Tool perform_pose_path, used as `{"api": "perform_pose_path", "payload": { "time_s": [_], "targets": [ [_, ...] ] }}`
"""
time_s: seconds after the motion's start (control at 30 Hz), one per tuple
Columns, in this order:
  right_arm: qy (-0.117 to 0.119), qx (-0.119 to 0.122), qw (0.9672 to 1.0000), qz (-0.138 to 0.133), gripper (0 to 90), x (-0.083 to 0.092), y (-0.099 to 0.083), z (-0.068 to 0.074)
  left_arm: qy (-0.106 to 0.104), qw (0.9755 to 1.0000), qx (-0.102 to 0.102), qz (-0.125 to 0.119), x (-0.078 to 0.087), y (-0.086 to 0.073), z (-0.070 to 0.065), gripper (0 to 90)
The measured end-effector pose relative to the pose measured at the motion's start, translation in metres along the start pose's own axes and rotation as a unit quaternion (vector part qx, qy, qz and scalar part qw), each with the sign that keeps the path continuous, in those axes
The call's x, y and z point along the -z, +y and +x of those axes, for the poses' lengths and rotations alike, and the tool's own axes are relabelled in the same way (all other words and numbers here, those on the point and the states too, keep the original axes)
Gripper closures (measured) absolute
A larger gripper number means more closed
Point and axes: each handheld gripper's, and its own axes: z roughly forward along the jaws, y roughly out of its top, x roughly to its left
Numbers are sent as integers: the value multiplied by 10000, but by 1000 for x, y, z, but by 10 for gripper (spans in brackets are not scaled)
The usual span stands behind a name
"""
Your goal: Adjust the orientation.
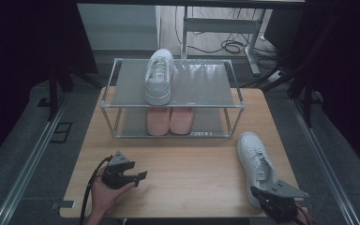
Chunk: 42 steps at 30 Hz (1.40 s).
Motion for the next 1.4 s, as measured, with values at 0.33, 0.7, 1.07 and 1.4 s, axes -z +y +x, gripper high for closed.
{"api": "perform_pose_path", "payload": {
  "time_s": [0.33,0.7,1.07,1.4],
  "targets": [
    [-203,-140,9997,-15,900,14,-13,-16,-3,10000,-11,19,-1,0,-1,335],
    [-406,-6,9986,326,900,21,-16,-32,-10,10000,-12,21,-2,0,-1,335],
    [-471,-288,9980,319,900,24,-27,-53,-9,10000,-22,48,-4,1,-2,335],
    [-56,-143,9999,-59,900,22,8,-53,2,10000,-15,23,-3,0,-1,335]
  ]
}}
